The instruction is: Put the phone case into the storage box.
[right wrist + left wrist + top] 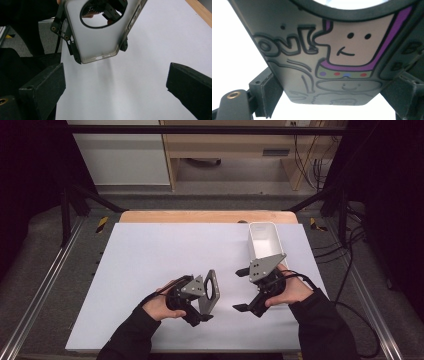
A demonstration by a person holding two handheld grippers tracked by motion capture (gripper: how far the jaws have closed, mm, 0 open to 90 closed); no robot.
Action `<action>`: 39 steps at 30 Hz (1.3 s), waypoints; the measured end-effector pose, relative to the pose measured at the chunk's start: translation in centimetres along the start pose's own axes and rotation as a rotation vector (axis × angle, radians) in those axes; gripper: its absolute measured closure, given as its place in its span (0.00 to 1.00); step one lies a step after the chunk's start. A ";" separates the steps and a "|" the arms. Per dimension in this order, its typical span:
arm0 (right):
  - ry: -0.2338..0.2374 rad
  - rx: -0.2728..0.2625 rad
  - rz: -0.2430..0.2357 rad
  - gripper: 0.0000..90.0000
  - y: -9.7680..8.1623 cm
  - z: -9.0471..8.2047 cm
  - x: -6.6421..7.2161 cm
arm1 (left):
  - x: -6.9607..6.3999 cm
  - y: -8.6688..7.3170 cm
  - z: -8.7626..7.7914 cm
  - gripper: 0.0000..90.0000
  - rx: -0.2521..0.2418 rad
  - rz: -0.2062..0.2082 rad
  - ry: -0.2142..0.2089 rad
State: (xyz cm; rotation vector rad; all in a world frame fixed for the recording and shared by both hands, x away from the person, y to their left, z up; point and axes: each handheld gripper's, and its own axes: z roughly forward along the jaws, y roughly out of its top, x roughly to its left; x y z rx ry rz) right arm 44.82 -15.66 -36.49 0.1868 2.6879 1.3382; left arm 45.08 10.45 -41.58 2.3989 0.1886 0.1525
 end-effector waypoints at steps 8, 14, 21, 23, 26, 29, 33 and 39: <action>0.000 -0.032 0.019 0.03 -0.9 0.4 0.0 | 0.0 -0.6 -0.4 0.13 -0.080 -0.030 -0.004; 0.004 -0.052 0.018 0.04 -0.9 0.6 0.3 | 0.2 -1.3 -0.4 0.13 -0.127 -0.069 -0.009; 0.014 -0.071 0.023 0.04 -0.8 1.0 0.3 | 0.3 -1.4 -0.5 0.13 -0.173 -0.070 -0.030; 0.020 -0.083 0.028 0.04 -0.6 0.8 0.3 | 0.3 -1.3 -0.7 0.13 -0.186 -0.065 -0.040; 0.023 -0.088 0.024 0.04 -0.2 0.8 0.3 | 0.4 -1.3 -0.9 0.13 -0.213 -0.063 -0.041; 0.027 -0.092 0.012 0.04 0.4 0.8 0.3 | 0.3 -1.1 -1.2 0.13 -0.239 -0.052 -0.040; 0.027 -0.099 0.001 0.04 1.2 1.0 0.3 | 0.3 -1.1 -1.4 0.13 -0.262 -0.049 -0.046; 0.039 -0.115 -0.010 0.04 2.0 1.4 0.3 | 0.3 -1.1 -1.1 0.13 -0.259 -0.042 -0.071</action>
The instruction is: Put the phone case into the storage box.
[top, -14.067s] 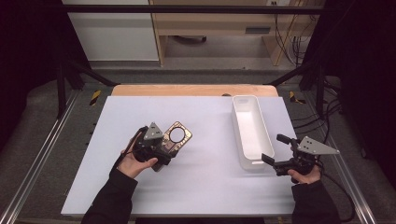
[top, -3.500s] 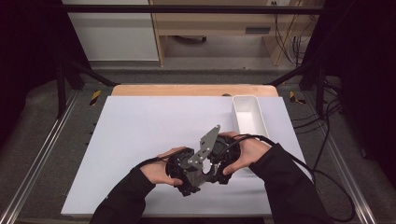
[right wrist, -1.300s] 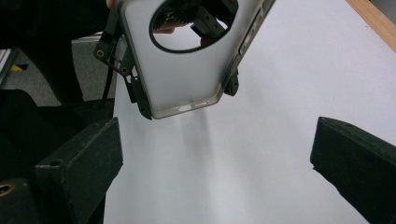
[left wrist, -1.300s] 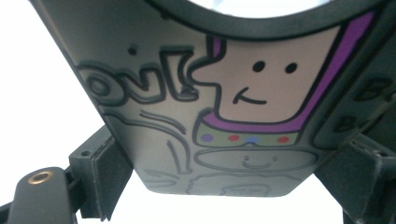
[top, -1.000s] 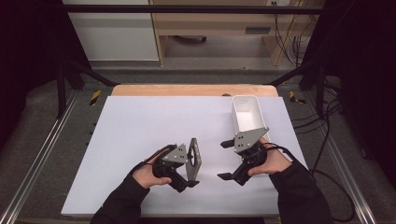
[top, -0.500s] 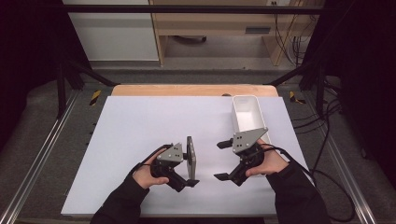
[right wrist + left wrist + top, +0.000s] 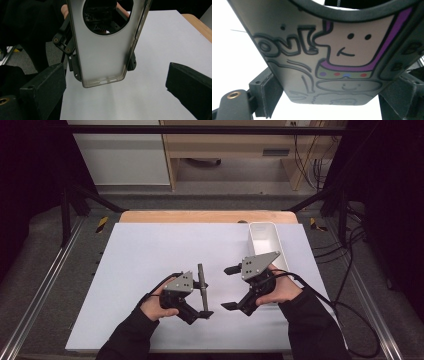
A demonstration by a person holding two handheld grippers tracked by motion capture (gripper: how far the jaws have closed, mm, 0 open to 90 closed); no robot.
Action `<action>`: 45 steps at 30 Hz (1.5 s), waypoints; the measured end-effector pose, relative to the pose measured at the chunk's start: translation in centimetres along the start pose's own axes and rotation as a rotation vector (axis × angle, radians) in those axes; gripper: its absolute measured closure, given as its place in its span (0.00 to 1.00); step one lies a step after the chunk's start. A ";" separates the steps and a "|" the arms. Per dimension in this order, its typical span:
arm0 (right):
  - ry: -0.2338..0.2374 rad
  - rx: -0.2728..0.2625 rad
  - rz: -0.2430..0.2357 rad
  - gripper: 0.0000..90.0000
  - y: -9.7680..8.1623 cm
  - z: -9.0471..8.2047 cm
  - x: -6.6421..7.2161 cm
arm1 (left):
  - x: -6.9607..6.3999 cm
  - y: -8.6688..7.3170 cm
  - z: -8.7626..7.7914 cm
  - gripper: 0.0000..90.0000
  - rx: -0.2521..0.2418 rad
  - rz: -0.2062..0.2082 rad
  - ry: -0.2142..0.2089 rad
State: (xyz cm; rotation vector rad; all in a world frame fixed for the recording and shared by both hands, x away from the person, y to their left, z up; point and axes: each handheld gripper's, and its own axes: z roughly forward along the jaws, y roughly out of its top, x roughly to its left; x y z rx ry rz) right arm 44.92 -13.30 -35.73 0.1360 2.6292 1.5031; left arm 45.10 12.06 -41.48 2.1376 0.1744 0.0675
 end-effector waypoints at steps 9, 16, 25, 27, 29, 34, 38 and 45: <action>0.020 -0.012 -0.012 0.04 0.6 0.6 -0.1 | 0.1 -0.2 0.7 0.13 0.023 0.007 -0.040; 0.038 -0.022 -0.015 0.04 0.8 1.2 -0.2 | 0.3 -0.2 1.2 0.13 0.028 0.018 -0.043; 0.053 -0.032 -0.015 0.04 0.8 2.0 -0.3 | 0.3 -0.2 1.4 0.13 0.023 0.023 -0.050; 0.058 -0.033 -0.013 0.04 0.8 2.1 -0.3 | 0.2 -0.2 1.5 0.13 0.026 0.028 -0.051; 0.058 -0.038 -0.014 0.04 0.8 2.2 -0.3 | 0.2 -0.2 1.6 0.13 0.027 0.033 -0.053; 0.063 -0.039 -0.014 0.05 0.7 2.5 -0.3 | 0.1 -0.2 1.8 0.13 0.027 0.037 -0.062; 0.073 -0.041 -0.014 0.05 0.7 2.6 -0.3 | 0.1 -0.2 1.9 0.13 0.031 0.043 -0.070; 0.096 -0.045 -0.023 0.06 0.7 2.9 -0.2 | -0.1 -0.2 2.1 0.13 0.041 0.059 -0.086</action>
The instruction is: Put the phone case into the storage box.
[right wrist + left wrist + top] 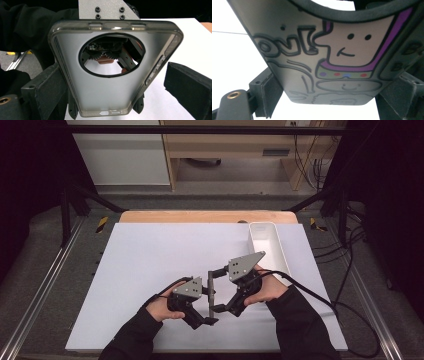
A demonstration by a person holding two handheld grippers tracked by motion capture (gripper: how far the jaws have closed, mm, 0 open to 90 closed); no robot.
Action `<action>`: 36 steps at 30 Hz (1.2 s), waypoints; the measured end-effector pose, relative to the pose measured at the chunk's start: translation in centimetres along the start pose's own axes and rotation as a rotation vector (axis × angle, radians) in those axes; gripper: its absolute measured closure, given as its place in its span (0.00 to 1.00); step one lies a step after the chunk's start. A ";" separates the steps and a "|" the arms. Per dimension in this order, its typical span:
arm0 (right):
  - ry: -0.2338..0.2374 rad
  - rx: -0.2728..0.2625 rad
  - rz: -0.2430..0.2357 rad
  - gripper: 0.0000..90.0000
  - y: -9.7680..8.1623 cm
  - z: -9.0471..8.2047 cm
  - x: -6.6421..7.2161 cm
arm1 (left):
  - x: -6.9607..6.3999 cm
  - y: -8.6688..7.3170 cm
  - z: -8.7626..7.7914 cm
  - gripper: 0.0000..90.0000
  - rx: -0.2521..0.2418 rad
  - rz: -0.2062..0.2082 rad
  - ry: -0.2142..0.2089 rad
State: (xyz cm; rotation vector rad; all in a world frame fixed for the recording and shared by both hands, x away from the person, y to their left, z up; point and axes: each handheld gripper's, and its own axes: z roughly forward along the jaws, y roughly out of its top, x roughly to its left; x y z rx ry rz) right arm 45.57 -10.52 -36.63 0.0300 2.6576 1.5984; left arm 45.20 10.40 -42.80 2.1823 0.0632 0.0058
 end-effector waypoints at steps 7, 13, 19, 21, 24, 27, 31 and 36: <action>0.029 0.001 0.001 0.07 -0.1 0.3 0.0 | -0.2 0.0 0.2 0.13 0.005 0.024 0.000; 0.051 0.000 0.000 0.10 -0.2 0.5 0.1 | -0.3 -0.1 0.3 0.13 0.007 0.031 -0.001; 0.054 0.002 -0.009 0.13 -0.3 0.5 0.1 | -0.3 -0.1 0.3 0.13 0.012 0.033 0.004; 0.054 0.002 -0.010 0.13 -0.3 0.5 0.1 | -0.3 -0.1 0.3 0.13 0.013 0.035 0.006; 0.051 0.003 -0.012 0.13 -0.3 0.5 0.1 | -0.3 -0.1 0.3 0.13 0.011 0.032 0.009; 0.046 0.004 -0.014 0.13 -0.3 0.4 0.1 | -0.2 -0.1 0.3 0.13 0.014 0.034 0.010; 0.045 0.006 -0.015 0.13 -0.3 0.5 0.1 | -0.2 -0.2 0.3 0.12 0.013 0.026 0.010; 0.045 0.018 -0.012 0.13 -0.3 0.5 0.1 | -0.2 -0.2 0.3 0.09 -0.001 0.013 0.011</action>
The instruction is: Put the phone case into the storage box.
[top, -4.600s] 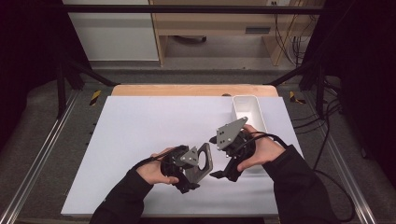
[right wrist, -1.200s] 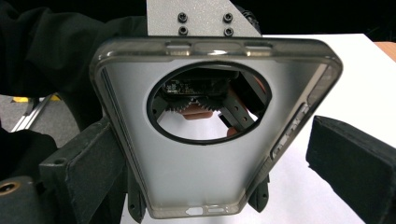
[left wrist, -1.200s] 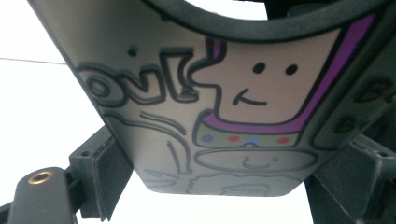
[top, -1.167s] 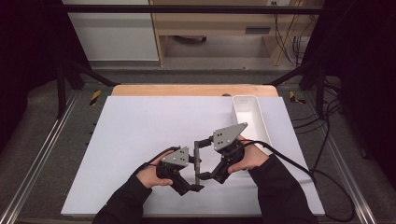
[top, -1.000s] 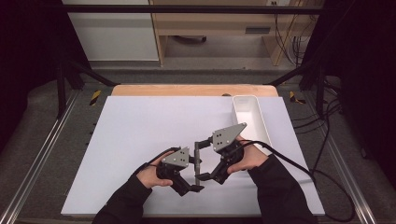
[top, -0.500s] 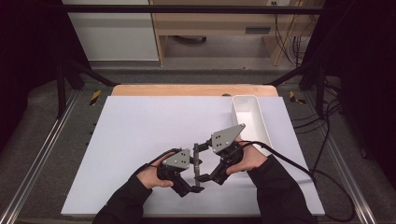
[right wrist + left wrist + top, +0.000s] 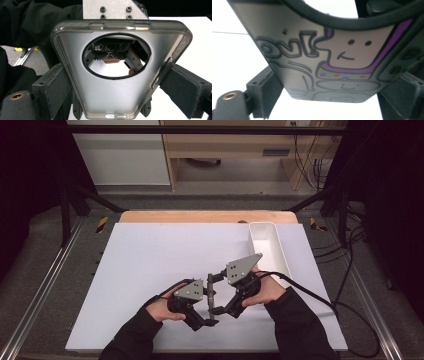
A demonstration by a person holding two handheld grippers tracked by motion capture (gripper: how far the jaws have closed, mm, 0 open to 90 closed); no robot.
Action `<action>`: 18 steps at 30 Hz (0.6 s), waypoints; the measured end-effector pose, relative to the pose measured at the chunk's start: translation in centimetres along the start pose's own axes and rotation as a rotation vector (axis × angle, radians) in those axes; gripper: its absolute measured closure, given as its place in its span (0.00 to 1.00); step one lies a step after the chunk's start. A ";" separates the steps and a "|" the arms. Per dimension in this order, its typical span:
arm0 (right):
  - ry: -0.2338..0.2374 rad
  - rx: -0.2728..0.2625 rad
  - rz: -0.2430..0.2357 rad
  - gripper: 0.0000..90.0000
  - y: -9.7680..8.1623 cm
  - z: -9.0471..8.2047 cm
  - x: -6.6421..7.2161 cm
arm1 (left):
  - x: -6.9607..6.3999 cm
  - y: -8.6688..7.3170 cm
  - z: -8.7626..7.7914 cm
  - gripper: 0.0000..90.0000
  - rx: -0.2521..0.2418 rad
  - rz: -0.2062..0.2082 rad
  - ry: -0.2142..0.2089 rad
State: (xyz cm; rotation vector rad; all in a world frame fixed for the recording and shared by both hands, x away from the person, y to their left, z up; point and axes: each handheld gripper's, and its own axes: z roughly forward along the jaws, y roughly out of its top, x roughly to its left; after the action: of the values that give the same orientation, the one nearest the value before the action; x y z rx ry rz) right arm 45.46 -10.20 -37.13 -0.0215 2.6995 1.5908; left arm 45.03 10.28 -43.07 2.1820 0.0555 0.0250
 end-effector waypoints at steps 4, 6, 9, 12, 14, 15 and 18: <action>-0.003 -0.005 0.005 0.13 0.0 -0.1 -0.1 | 0.1 0.0 -0.3 0.05 -0.012 -0.004 0.008; -0.009 -0.008 0.009 0.13 0.1 -0.2 -0.1 | 0.1 0.0 -0.5 0.04 -0.019 -0.016 0.009; -0.026 -0.006 0.014 0.13 0.1 -0.5 -0.2 | 0.3 -0.1 -0.8 0.03 -0.025 -0.023 0.025; -0.049 -0.014 0.021 0.13 0.3 -0.9 -0.3 | 0.3 -0.2 -1.2 0.01 -0.028 -0.030 0.042; -0.065 -0.023 0.022 0.13 0.4 -1.2 -0.3 | 0.3 -0.2 -1.5 0.01 -0.030 -0.033 0.058; -0.073 -0.025 0.025 0.13 0.4 -1.3 -0.4 | 0.3 -0.3 -1.7 0.01 -0.033 -0.038 0.069; -0.108 -0.047 0.028 0.13 0.4 -2.0 -0.4 | 0.4 -0.5 -2.2 0.00 -0.044 -0.058 0.093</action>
State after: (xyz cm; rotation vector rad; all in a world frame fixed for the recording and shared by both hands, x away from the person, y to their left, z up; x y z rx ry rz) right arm 45.88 -11.69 -35.78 0.0993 2.5924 1.6133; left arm 45.29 12.41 -42.20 2.1339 0.1692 0.0935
